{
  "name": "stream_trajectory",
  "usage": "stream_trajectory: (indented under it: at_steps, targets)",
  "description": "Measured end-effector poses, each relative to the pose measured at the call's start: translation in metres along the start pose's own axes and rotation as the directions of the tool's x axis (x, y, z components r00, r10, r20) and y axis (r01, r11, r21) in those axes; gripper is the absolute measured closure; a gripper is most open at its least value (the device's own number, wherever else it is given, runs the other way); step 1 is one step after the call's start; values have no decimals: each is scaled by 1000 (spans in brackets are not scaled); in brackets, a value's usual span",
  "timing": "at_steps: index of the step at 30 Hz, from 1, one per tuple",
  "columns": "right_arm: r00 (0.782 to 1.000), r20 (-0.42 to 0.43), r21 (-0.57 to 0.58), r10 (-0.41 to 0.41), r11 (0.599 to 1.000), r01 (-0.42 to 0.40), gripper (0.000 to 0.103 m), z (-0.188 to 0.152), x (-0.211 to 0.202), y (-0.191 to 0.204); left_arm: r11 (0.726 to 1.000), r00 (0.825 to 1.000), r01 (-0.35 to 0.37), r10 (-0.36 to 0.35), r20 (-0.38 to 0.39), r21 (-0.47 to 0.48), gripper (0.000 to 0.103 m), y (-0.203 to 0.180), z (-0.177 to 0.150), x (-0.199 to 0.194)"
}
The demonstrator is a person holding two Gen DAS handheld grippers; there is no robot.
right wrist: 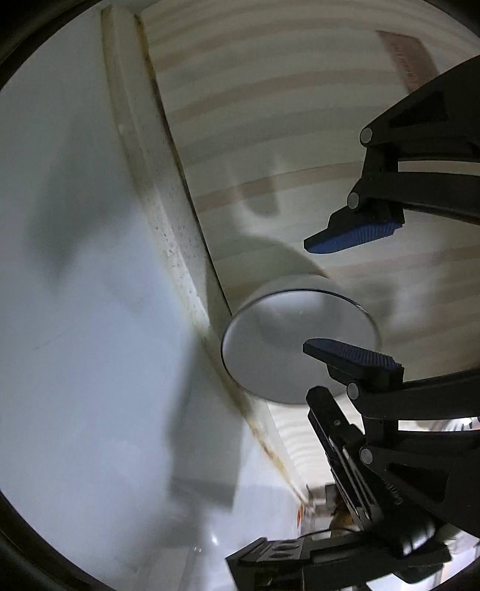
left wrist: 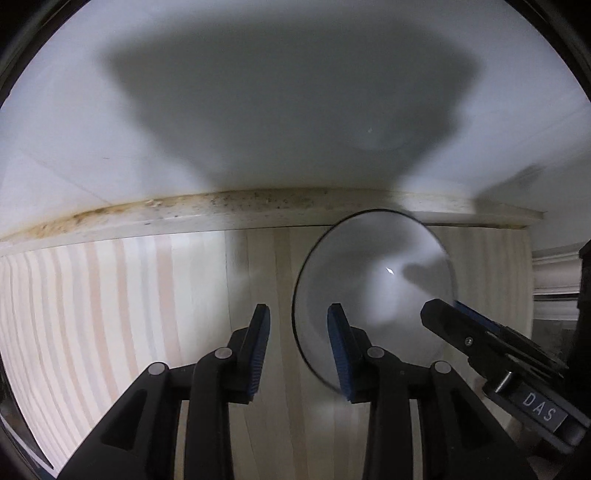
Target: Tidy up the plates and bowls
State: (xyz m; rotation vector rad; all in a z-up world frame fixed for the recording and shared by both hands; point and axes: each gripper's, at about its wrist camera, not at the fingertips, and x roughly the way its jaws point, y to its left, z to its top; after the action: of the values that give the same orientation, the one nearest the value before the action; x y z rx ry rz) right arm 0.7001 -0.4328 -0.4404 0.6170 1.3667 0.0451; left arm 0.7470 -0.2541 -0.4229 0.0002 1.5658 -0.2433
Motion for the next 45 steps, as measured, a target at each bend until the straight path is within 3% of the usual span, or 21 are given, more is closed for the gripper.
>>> stream_trajectory:
  at_steps: [1, 2, 4, 12, 20, 31, 36, 45]
  targets:
    - [1000, -13, -3, -14, 1000, 14, 66, 2, 7, 1, 1000, 1000, -2, 2, -2, 4, 76, -1, 0, 4]
    - [1000, -20, -4, -16, 1000, 16, 79, 4, 11, 1, 1000, 1000, 3, -3, 0, 3, 87, 0, 0, 7]
    - [999, -25, -11, -35, 999, 35, 90, 7, 19, 2, 1000, 1000, -3, 3, -5, 7, 92, -2, -3, 11]
    - [998, -21, -27, -67, 997, 66, 92, 6, 16, 12, 999, 1000, -18, 18, 24, 34, 92, -15, -20, -4]
    - [998, 10, -53, -61, 997, 62, 92, -29, -21, 34, 997, 997, -3, -3, 76, 82, 92, -24, -60, -52]
    - [996, 75, -112, -37, 993, 46, 92, -105, -107, 70, 992, 985, 12, -33, 168, 127, 92, -17, -122, -144]
    - [995, 95, -117, -13, 993, 24, 92, -145, -151, 68, 989, 983, 19, -45, 176, 144, 92, -12, -147, -160]
    - [998, 66, -100, -23, 995, 30, 92, -223, -171, 59, 983, 990, 39, -62, 125, 179, 92, -15, -205, -152]
